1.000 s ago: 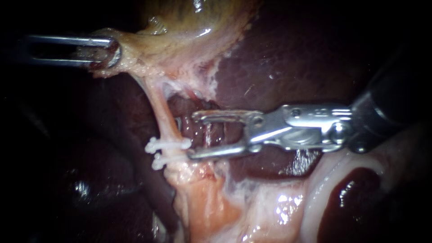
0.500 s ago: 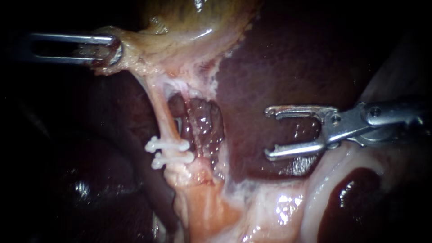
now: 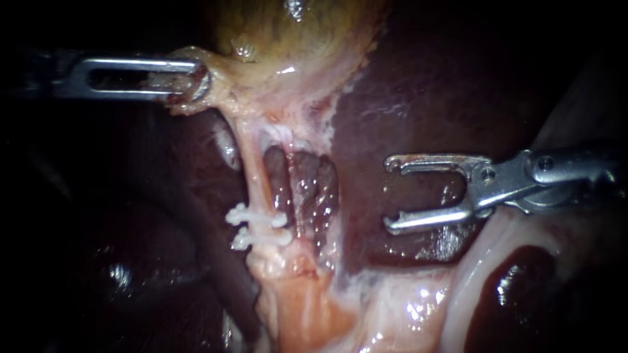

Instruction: Going back second clip left tube

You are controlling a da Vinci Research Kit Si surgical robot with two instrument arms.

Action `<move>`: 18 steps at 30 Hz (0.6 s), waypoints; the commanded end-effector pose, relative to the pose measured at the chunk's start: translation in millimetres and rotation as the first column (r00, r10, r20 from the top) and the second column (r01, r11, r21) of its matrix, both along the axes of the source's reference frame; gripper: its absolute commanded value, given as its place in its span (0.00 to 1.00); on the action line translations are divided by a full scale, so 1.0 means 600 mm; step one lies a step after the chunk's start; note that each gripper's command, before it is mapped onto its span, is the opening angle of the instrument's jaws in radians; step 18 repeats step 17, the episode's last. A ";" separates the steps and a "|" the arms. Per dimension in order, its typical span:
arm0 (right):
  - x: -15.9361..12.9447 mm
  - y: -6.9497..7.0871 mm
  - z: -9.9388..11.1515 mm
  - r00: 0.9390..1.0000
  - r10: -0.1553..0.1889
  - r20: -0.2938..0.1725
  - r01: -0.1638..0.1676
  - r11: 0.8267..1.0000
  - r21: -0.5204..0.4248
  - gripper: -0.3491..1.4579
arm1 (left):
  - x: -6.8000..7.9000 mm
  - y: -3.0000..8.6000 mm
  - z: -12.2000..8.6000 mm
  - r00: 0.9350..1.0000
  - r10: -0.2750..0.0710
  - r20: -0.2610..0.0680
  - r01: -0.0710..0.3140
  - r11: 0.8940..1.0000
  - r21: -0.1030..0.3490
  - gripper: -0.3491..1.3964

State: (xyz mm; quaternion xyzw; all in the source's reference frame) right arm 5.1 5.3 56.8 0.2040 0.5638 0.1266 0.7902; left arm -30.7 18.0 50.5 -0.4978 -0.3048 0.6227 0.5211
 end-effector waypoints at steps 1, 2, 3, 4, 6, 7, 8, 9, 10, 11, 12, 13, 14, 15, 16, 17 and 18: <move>0.0000 0.0000 0.0000 1.000 -0.001 -0.001 0.001 1.000 0.001 0.47 | -0.0004 -0.0002 0.0003 1.000 0.006 -0.002 -0.006 1.000 -0.002 0.00; 0.0000 0.0000 0.0000 1.000 -0.001 -0.001 0.001 1.000 0.001 0.47 | -0.0008 -0.0003 0.0005 1.000 0.009 -0.003 -0.009 1.000 -0.001 0.00; 0.0000 0.0000 0.0000 1.000 -0.001 -0.001 0.001 1.000 0.001 0.47 | -0.0012 -0.0004 0.0008 1.000 0.012 -0.005 -0.012 1.000 -0.001 0.00; 0.0000 0.0000 0.0000 1.000 -0.001 -0.001 0.001 1.000 0.001 0.47 | -0.0014 -0.0005 0.0009 1.000 0.010 -0.004 -0.010 1.000 0.004 0.00; 0.0000 0.0000 0.0000 1.000 -0.002 -0.001 0.002 1.000 0.001 0.47 | -0.0019 -0.0005 0.0011 1.000 0.013 -0.001 -0.013 1.000 0.005 0.00; 0.0000 0.0000 0.0000 1.000 -0.001 -0.001 0.001 1.000 0.001 0.47 | -0.0020 -0.0005 0.0012 1.000 0.013 -0.001 -0.013 1.000 0.004 0.00; 0.0000 0.0000 0.0000 1.000 -0.001 -0.001 0.001 1.000 0.001 0.47 | -0.0021 -0.0005 0.0012 1.000 0.013 -0.001 -0.013 1.000 0.004 0.00; 0.0000 0.0000 0.0000 1.000 -0.001 -0.001 0.001 1.000 0.001 0.47 | -0.0021 -0.0005 0.0012 1.000 0.013 -0.001 -0.013 1.000 0.004 0.00; 0.0000 0.0000 0.0000 1.000 -0.001 -0.001 0.001 1.000 0.001 0.47 | -0.0021 -0.0005 0.0012 1.000 0.013 -0.001 -0.013 1.000 0.004 0.00; 0.0000 0.0000 0.0000 1.000 -0.001 -0.001 0.001 1.000 0.001 0.47 | -0.0021 -0.0005 0.0012 1.000 0.013 -0.001 -0.013 1.000 0.004 0.00; 0.0000 0.0000 0.0000 1.000 -0.001 -0.001 0.001 1.000 0.001 0.47 | -0.0020 -0.0005 0.0012 1.000 0.013 -0.001 -0.013 1.000 0.004 0.00; 0.0000 0.0000 0.0000 1.000 -0.002 -0.001 0.002 1.000 0.001 0.47 | -0.0020 -0.0005 0.0012 1.000 0.013 -0.001 -0.013 1.000 0.004 0.00; 0.0000 0.0000 -0.0001 1.000 -0.001 -0.001 0.001 1.000 0.001 0.47 | -0.0020 -0.0005 0.0012 1.000 0.013 -0.001 -0.013 1.000 0.004 0.00; 0.0001 0.0000 -0.0002 1.000 -0.004 -0.003 0.004 1.000 0.002 0.47 | -0.0019 -0.0005 0.0012 1.000 0.014 -0.001 -0.014 1.000 0.004 0.00; 0.0003 -0.0001 -0.0003 1.000 -0.005 -0.004 0.005 1.000 0.003 0.47 | -0.0018 -0.0006 0.0011 1.000 0.014 -0.001 -0.014 1.000 0.004 0.00; 0.0006 -0.0002 -0.0005 1.000 -0.007 -0.005 0.007 1.000 0.004 0.47 | -0.0016 -0.0006 0.0011 1.000 0.014 -0.001 -0.014 1.000 0.004 0.00; 0.0006 -0.0002 -0.0005 1.000 -0.007 -0.005 0.007 1.000 0.004 0.47 | -0.0016 -0.0006 0.0011 1.000 0.014 -0.001 -0.014 1.000 0.004 0.00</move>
